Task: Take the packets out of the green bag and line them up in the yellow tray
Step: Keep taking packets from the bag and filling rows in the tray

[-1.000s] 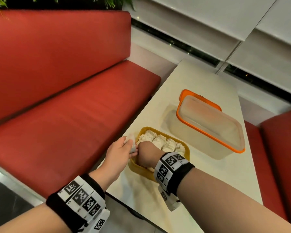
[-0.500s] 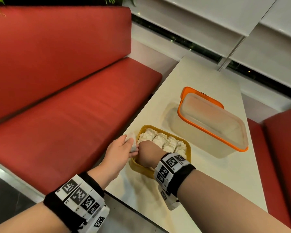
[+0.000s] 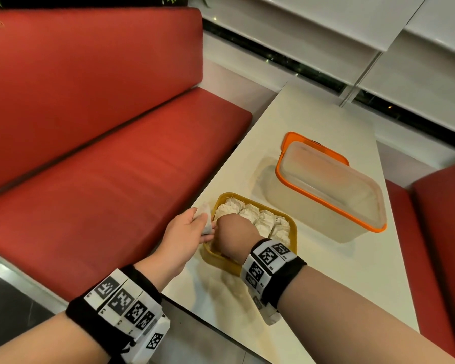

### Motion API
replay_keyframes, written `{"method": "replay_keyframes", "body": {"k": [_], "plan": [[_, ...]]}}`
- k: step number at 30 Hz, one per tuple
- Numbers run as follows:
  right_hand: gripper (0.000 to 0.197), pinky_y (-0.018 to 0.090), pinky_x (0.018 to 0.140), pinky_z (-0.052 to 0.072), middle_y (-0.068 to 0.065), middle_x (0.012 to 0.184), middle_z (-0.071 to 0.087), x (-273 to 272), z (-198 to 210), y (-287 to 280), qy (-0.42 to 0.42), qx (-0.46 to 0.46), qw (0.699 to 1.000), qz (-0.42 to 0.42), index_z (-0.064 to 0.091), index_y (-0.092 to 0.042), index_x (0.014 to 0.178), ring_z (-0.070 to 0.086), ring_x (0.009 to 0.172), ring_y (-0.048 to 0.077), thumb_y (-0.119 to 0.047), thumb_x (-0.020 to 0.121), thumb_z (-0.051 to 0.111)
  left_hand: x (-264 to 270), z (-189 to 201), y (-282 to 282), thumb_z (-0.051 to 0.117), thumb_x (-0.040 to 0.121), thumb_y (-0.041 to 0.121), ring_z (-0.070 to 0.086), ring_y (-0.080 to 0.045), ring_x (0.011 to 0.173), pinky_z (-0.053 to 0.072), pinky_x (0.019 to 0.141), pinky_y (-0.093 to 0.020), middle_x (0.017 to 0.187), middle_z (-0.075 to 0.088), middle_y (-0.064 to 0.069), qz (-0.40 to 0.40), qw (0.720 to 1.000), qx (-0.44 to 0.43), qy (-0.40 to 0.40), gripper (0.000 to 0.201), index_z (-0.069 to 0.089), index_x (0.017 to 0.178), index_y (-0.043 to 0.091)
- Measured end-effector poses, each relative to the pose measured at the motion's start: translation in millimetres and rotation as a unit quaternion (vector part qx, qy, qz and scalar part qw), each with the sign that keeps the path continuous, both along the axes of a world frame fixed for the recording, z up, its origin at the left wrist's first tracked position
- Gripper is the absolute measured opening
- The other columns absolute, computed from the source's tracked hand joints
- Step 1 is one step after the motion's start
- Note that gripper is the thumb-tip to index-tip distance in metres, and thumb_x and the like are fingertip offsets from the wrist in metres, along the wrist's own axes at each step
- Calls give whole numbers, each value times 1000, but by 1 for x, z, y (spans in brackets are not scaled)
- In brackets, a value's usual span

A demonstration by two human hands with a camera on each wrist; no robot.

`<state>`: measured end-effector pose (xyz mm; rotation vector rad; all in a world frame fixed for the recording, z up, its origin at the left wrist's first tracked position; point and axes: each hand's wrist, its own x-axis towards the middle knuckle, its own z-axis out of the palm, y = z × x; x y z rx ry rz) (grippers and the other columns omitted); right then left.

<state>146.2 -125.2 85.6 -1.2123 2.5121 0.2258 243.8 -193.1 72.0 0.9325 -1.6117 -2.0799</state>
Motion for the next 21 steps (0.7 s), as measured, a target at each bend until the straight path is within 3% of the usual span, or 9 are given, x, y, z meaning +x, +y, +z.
{"method": "replay_keyframes", "body": {"k": [3,6,9,11,13,18,21], "plan": [[22,27,57,39,0,69,47,-4,6,-2,-13,17,1000,-20,54,-12,74,52,74,21,-30,80,66,1,2,-1,43,95,3,66,-11,81,56,69,-22,100,64,-16,-12,1000,-8,-12,18,60,93,8],[44,29,67,45,5,95,60,-12,30,4,-14,27,1000,-2,60,-9,107,56,86,20,-36,76,75,1,5,-1,44,93,1,66,-10,82,57,75,-26,97,65,-9,-28,999,-22,-28,20,60,104,7],[49,29,77,49,5,109,63,-22,56,15,-35,-85,996,-22,58,-12,119,59,98,21,-31,77,73,2,11,-1,48,94,8,69,-16,84,56,87,-38,93,69,-4,-57,996,-49,-41,16,63,97,13],[47,24,78,45,0,109,61,-20,69,20,-103,-187,977,-18,58,-18,121,56,92,14,-30,78,71,1,18,2,50,94,11,70,-15,80,57,84,-35,91,70,-4,-92,991,-82,-45,14,63,97,14],[42,24,80,44,-3,107,60,-16,72,23,-145,-220,965,11,61,-22,117,53,89,11,-30,78,73,-1,25,6,50,93,11,70,-14,76,58,78,-31,90,69,-4,-121,984,-117,-55,12,60,98,16],[5,28,71,44,-4,83,59,-12,66,31,-134,-282,950,23,66,-13,87,55,80,15,-17,84,65,-5,28,11,54,90,12,72,-18,72,58,78,-42,85,71,-6,-150,971,-167,-75,17,54,104,22],[2,29,65,44,-2,75,60,-11,60,37,-147,-298,943,12,61,-12,86,54,71,15,-14,87,60,-3,30,9,62,87,16,70,-15,69,58,68,-29,83,71,-2,-152,963,-203,-86,25,53,110,20]]}}
